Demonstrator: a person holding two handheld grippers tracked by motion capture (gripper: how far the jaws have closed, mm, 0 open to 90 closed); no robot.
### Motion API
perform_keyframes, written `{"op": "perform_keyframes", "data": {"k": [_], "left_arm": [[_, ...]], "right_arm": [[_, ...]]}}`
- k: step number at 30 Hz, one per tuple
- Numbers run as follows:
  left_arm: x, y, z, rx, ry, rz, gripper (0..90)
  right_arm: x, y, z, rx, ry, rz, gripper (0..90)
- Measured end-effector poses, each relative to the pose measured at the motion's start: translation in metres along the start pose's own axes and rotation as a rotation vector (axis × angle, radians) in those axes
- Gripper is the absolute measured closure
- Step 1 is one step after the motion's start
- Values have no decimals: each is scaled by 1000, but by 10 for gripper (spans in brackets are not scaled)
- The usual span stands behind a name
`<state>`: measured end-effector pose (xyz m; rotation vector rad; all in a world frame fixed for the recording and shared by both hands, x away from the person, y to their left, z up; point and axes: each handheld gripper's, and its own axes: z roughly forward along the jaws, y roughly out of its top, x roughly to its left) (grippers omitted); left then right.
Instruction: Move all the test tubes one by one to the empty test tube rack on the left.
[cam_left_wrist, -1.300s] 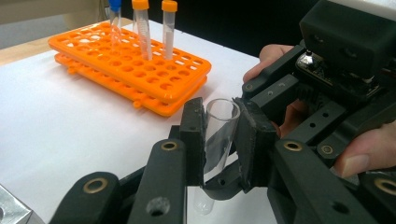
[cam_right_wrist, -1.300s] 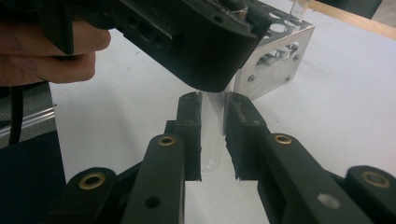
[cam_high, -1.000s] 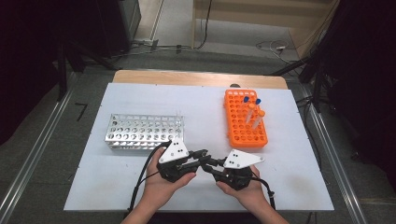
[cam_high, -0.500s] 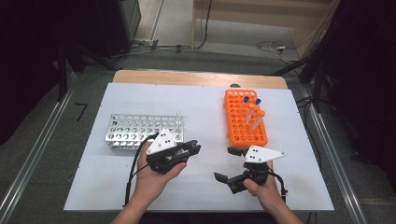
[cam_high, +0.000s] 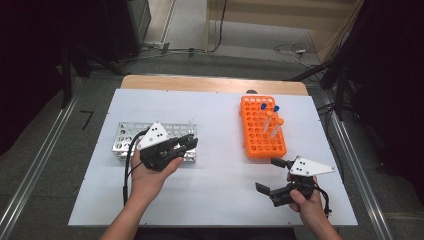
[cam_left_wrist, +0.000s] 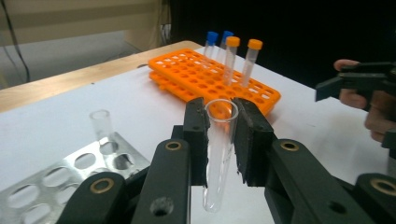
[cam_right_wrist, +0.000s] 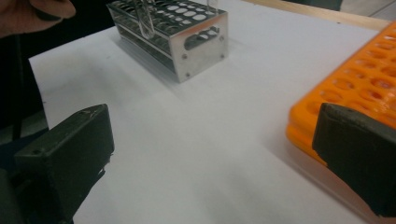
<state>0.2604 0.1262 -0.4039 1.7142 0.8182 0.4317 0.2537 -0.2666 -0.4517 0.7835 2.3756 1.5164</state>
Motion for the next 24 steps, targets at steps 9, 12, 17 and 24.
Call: {"op": "perform_keyframes", "data": {"k": [9, 12, 17, 24], "left_arm": [[21, 9, -2, -19, 49, -14, 765], [29, 12, 0, -15, 67, -10, 765], [42, 15, 3, -24, 92, -26, 765], [60, 22, 10, -33, 131, -43, 765]], "right_arm": [[-22, -16, -21, 6, -72, 26, 0], [-33, -20, -24, -4, -83, 47, 0], [-44, -26, -26, 7, -105, 78, 0], [-44, -27, -25, 15, -115, 70, 0]]}}
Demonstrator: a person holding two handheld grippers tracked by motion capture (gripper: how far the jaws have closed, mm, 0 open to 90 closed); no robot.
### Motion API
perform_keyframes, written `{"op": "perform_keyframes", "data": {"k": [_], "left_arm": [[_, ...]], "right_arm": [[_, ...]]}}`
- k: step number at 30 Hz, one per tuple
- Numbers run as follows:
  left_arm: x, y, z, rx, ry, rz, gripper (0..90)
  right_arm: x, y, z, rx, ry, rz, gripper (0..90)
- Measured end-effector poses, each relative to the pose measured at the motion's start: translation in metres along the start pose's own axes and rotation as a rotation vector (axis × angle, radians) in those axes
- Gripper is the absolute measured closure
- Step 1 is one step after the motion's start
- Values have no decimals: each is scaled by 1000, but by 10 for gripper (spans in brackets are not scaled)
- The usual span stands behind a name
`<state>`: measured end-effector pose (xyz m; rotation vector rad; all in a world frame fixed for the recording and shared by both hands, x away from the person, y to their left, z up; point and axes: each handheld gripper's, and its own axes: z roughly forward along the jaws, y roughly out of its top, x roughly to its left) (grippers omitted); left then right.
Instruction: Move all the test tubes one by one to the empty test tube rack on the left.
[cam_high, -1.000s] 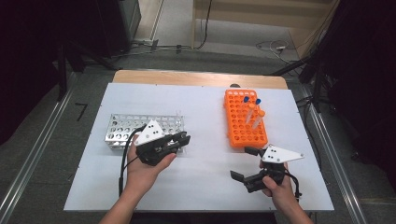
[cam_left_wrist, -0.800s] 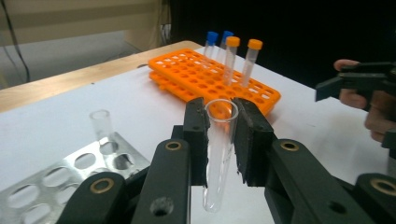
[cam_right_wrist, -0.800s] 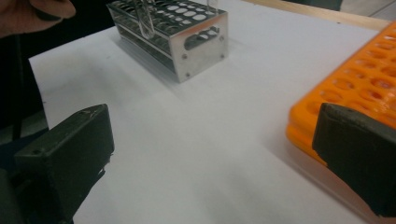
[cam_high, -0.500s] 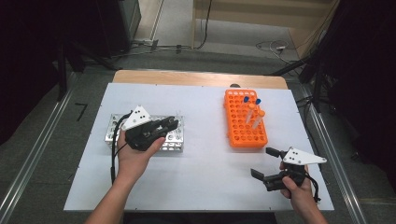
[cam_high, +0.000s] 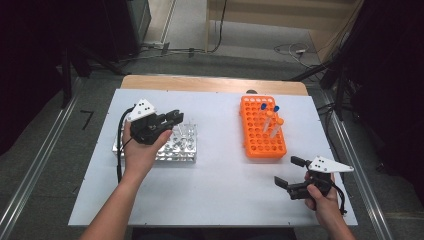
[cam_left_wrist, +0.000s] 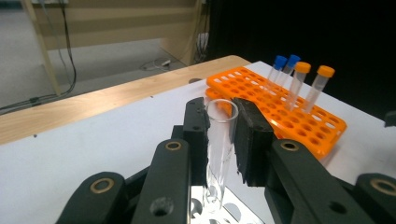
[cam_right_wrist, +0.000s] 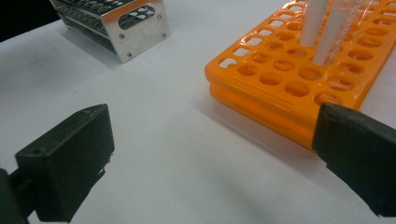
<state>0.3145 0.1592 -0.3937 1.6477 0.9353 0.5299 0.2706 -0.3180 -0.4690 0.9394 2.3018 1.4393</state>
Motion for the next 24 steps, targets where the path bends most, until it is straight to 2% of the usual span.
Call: {"op": "perform_keyframes", "data": {"k": [12, 24], "left_arm": [[16, 6, 20, 7, 53, -24, 765], [17, -4, 40, 76, 76, -9, 764]], "right_arm": [[1, 1, -2, -11, -19, -4, 0], [0, 1, -2, -11, -19, -5, 0]]}}
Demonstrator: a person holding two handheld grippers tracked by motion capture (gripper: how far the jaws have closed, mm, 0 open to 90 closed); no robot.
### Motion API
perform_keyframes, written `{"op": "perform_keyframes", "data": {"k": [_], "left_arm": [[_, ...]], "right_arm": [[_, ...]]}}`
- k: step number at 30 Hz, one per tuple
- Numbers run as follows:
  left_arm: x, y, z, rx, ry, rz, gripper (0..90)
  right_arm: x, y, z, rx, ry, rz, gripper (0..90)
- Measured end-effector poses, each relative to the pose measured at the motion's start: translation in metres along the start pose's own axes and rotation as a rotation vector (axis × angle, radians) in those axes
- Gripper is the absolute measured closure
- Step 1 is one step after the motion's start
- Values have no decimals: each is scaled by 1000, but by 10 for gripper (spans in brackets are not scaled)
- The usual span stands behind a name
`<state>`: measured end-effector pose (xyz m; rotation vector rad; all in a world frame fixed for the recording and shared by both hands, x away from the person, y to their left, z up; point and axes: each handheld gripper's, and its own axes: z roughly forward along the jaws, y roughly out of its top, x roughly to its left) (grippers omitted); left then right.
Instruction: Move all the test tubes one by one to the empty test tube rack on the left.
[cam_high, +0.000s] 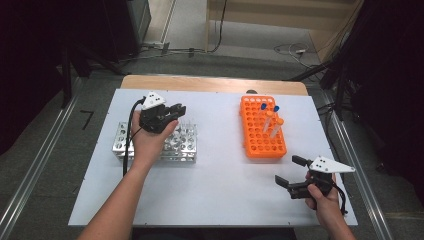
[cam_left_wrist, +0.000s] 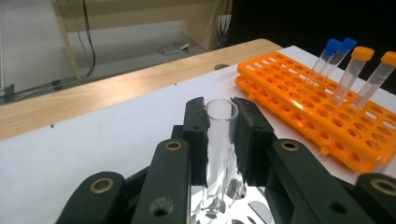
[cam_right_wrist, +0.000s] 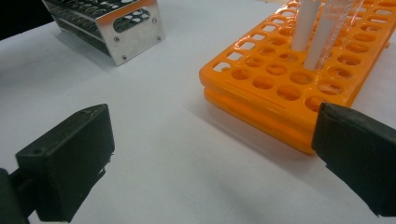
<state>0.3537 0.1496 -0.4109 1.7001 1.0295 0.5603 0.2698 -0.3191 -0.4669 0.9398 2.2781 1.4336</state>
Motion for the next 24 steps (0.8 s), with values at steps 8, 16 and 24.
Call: {"op": "perform_keyframes", "data": {"k": [8, 16, 24], "left_arm": [[-5, -10, 9, 38, 32, 27, 764], [-9, -19, 14, 68, 54, 39, 757], [-10, -21, 13, 84, 48, 32, 711]], "right_arm": [[1, 1, 0, -5, 7, 11, 0], [1, 1, 1, -3, 9, 9, 0], [1, 0, 2, 2, 8, 10, 0]]}}
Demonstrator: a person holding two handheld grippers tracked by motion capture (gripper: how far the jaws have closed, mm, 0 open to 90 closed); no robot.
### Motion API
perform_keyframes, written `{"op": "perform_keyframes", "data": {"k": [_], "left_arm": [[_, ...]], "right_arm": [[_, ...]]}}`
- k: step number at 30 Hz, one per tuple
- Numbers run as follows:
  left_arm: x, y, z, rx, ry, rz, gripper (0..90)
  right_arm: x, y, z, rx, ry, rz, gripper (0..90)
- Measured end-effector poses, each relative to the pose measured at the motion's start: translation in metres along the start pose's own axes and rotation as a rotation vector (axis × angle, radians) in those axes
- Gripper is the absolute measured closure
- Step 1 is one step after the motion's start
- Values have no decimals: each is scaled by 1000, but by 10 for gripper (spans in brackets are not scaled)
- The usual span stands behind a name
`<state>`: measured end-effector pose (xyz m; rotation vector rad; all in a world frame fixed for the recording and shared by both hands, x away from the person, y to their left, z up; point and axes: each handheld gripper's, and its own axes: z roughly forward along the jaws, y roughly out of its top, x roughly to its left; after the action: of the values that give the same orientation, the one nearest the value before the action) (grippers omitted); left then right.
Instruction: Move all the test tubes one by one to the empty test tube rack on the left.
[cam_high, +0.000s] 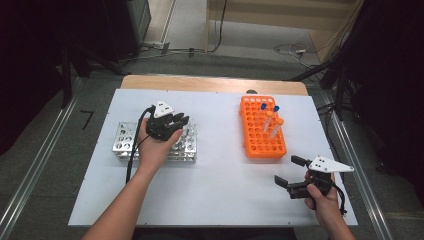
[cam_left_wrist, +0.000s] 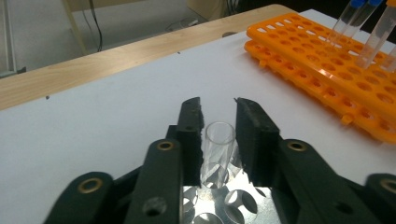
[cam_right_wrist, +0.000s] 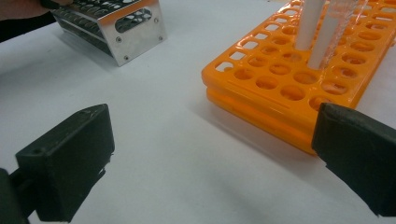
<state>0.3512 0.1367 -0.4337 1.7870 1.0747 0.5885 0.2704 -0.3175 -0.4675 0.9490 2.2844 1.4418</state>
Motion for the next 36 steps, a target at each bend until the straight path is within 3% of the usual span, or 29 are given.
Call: {"op": "perform_keyframes", "data": {"k": [5, 8, 12, 18, 25, 36], "left_arm": [[1, 1, -10, -52, -53, -53, 564], [-1, -1, -18, -81, -69, -75, 354], [-5, -4, -30, -102, -110, -103, 153], [-17, -12, -52, -133, -162, -95, 27], [-33, -23, -76, -179, -185, -80, 0], [-48, -49, -95, -190, -201, -73, 0]], "right_arm": [[0, 0, -1, -1, -2, -1, 0], [0, 0, 0, -4, -2, 0, 0], [1, 1, 1, -4, -2, -2, 0], [2, 1, 2, -1, -1, -1, 0], [2, 4, 4, -4, 2, 9, 0], [-6, 20, 17, -18, -23, 31, 0]]}}
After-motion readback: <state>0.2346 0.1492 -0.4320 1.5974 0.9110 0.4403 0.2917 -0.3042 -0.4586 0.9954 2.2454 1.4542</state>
